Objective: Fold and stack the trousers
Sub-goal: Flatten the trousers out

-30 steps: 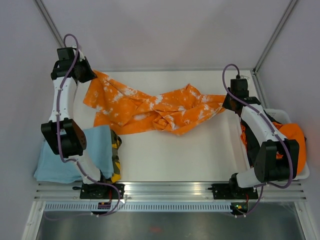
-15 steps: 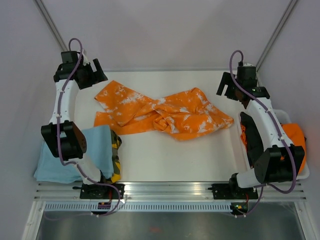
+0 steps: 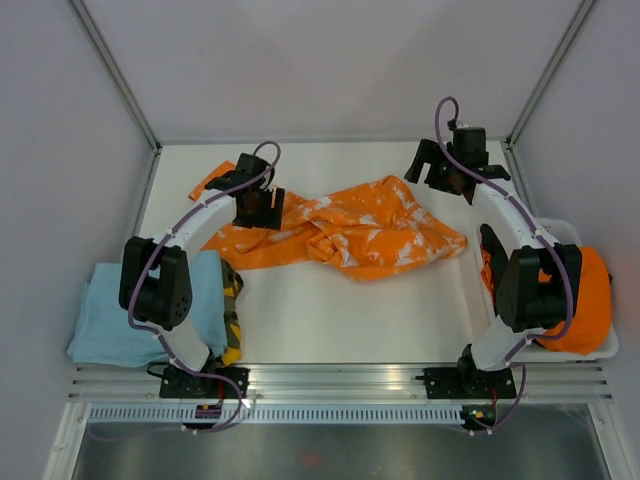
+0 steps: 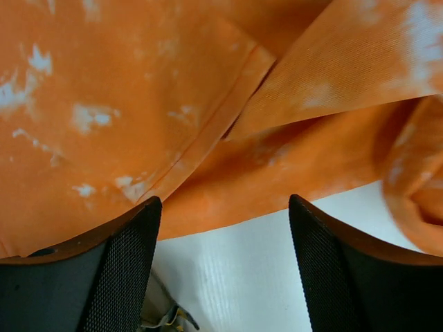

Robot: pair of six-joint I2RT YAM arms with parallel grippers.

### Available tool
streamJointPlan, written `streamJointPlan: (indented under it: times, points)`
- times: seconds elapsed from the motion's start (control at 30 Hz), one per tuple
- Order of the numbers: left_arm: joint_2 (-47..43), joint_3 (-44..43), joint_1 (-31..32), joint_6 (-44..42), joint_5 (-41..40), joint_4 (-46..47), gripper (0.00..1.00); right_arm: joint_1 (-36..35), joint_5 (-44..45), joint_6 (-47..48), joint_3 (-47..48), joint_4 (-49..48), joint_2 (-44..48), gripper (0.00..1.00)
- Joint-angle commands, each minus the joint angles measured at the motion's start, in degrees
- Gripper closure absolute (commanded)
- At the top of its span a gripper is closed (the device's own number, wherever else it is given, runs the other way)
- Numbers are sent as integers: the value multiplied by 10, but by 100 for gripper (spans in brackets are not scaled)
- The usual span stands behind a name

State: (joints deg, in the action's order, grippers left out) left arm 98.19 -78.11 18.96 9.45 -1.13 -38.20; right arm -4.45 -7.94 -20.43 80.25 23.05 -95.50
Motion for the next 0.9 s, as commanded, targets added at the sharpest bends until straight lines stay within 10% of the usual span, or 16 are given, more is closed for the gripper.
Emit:
streamJointPlan:
  times: [0.0, 0.53, 0.87]
  points:
    - [-2, 34, -5, -16, -70, 19, 21, -1, -16, -13, -20, -34, 1, 2]
    - [96, 41, -20, -79, -92, 91, 33, -1, 15, -23, -51, -50, -14, 2]
    - [115, 44, -28, -83, -128, 113, 67, -1, 21, -27, -55, -59, -34, 2]
